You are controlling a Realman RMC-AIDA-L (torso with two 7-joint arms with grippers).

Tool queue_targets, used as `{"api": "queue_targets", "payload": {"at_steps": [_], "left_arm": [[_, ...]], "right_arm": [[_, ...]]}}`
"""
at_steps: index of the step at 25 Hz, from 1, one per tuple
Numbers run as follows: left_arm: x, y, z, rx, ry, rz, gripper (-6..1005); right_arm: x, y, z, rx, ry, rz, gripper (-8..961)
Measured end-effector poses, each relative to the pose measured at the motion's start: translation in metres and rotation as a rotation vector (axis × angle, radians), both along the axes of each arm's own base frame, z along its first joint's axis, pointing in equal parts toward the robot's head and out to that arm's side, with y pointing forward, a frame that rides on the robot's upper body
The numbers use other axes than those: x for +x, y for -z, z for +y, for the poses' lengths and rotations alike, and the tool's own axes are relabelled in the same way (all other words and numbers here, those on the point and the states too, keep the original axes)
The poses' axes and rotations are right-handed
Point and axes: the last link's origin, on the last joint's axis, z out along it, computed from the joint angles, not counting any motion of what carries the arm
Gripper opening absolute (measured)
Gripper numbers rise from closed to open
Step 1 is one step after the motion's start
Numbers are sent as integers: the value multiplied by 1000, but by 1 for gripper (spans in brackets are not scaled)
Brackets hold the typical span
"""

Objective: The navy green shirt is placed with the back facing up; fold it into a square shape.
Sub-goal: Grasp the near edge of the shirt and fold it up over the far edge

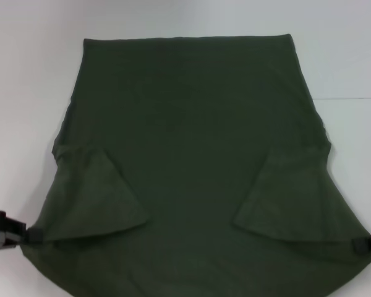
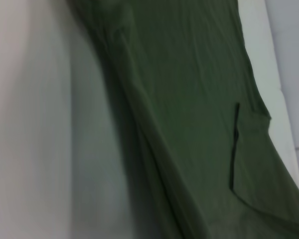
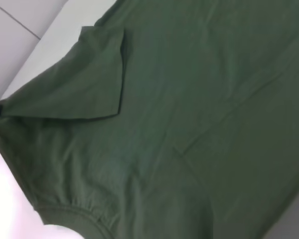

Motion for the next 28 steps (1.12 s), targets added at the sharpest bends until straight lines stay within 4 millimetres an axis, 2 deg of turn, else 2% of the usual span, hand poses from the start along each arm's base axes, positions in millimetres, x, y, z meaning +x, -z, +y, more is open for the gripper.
{"api": "queue_targets", "payload": {"at_steps": [4,7,11,18,22,28], "left_arm": [[1,-1,-5,-5,2,-26,1],[2,-7,2,64,-4,-60,1],[10,-15,23,202,-16,-128,1],[24,-17,69,417,-41,-190,1],[30,-14,85,517,-43,-221,1],[39,6,107,615,-14,-196,1]], "right_arm": [[2,-5,-3,21,3,20,62],[2,-15,3,97,18,63,65],[-8,-31,17,217,43,157,70],[-27,-50,51,399,52,254,78],[-30,-52,68,512,78,283,82],[-39,-37,93,655,75,274,89]]}}
